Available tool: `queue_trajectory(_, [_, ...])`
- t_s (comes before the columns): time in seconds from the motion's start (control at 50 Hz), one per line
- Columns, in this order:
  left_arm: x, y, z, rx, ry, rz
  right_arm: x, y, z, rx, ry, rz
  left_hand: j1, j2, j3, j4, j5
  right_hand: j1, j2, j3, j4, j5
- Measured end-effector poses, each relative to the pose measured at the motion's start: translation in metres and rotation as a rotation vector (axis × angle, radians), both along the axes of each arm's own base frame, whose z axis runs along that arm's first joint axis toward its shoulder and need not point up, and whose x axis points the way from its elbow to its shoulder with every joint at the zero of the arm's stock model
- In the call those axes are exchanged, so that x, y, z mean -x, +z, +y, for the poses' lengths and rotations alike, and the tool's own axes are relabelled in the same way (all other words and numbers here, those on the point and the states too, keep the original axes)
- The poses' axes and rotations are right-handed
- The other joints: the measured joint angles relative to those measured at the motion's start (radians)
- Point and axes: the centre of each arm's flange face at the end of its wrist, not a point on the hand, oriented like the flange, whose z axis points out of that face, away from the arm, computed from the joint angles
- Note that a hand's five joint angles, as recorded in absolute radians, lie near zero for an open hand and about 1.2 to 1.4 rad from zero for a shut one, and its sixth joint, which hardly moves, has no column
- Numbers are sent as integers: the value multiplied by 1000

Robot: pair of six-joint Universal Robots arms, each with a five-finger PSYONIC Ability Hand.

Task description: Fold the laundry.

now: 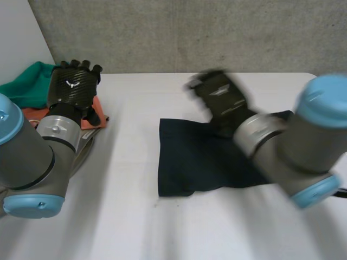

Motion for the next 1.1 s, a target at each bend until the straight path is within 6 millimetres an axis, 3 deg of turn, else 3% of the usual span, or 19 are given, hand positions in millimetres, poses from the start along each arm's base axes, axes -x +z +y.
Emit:
queue_trajectory(0.08, [8,-2,6,-5,-32,2,62,-3,-41,-122,-232,-59,0,-2,0,-2,0,0,0,0,0,0])
queue_trajectory(0.18, [18,-7,15,-18,-72,-1,135,-35,-68,-210,-380,78,0,-2,0,-5,0,0,0,0,0,0])
queue_trajectory(0.26, [23,-13,17,-33,-87,-7,170,-66,-72,-232,-371,238,0,-2,0,-5,0,0,0,-1,0,0])
queue_trajectory(0.34, [25,-18,17,-45,-91,-12,184,-84,-73,-238,-339,309,0,-2,0,-5,0,0,0,0,0,0])
queue_trajectory(0.36, [25,-20,17,-51,-91,-14,192,-96,-74,-244,-312,339,0,-2,0,-5,0,0,0,0,0,0])
queue_trajectory(0.56, [27,-24,18,-60,-96,-18,198,-120,-81,-234,-251,327,0,-2,0,-5,0,29,20,52,45,54])
queue_trajectory(0.66, [27,-24,19,-63,-99,-18,196,-128,-87,-214,-242,316,0,-2,0,-5,0,295,352,359,351,331])
queue_trajectory(0.68, [27,-25,20,-64,-99,-18,196,-129,-88,-213,-240,315,0,-2,0,-5,0,440,569,570,563,533])
queue_trajectory(0.72, [27,-25,20,-66,-100,-19,195,-131,-89,-213,-239,315,0,-2,0,-5,0,572,767,773,770,727])
queue_trajectory(0.84, [27,-26,21,-71,-100,-21,195,-130,-92,-202,-241,318,0,-2,0,-5,0,619,844,861,878,789])
queue_trajectory(0.96, [26,-25,22,-68,-97,-20,188,-101,-94,-112,-240,331,0,-2,0,-5,0,678,844,873,878,811])
queue_trajectory(0.98, [26,-24,23,-66,-96,-19,178,-84,-92,-54,-221,337,0,-2,0,-5,0,678,844,873,878,811])
queue_trajectory(1.06, [25,-22,23,-61,-94,-16,153,-55,-83,49,-162,340,0,-2,0,-5,0,687,844,878,879,827])
queue_trajectory(1.1, [25,-20,23,-56,-92,-14,130,-36,-72,121,-102,336,0,-2,0,-5,0,687,844,879,879,827])
